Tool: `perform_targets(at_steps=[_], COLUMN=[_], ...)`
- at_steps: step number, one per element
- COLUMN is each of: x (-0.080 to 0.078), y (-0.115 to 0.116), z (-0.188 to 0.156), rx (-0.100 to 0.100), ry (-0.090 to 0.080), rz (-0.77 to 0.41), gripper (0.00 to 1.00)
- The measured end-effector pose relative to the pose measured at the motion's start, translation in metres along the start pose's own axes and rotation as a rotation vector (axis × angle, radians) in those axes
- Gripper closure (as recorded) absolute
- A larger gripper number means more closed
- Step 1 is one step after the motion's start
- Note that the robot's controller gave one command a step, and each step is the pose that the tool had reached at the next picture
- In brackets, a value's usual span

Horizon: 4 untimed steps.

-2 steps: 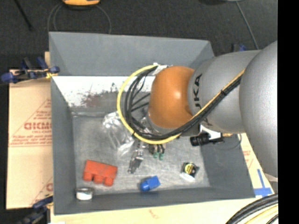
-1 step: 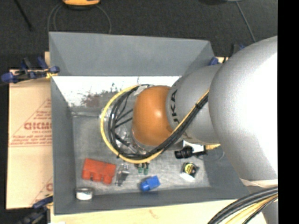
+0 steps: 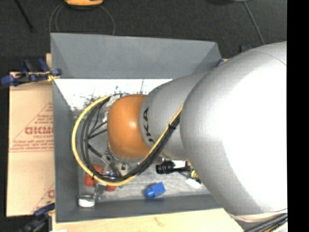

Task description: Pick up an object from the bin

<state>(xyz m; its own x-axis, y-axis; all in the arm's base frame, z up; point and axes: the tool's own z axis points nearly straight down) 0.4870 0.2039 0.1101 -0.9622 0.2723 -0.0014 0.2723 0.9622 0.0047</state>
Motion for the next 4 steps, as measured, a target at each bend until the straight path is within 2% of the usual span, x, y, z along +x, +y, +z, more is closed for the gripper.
perform_targets(at_steps=[1,2,3,4], x=[-0.012,-0.015,-0.005,0.005], y=[-0.022,-0.023,-0.022,0.010], z=[0.038,0.035,-0.085,-0.177], rx=[-0.002,-0.004,-0.001,0.002], ry=[-0.004,-0.011,-0.005,-0.004], rz=[0.456,0.454,0.478,0.082], gripper=[0.00,1.00,1.00,1.00])
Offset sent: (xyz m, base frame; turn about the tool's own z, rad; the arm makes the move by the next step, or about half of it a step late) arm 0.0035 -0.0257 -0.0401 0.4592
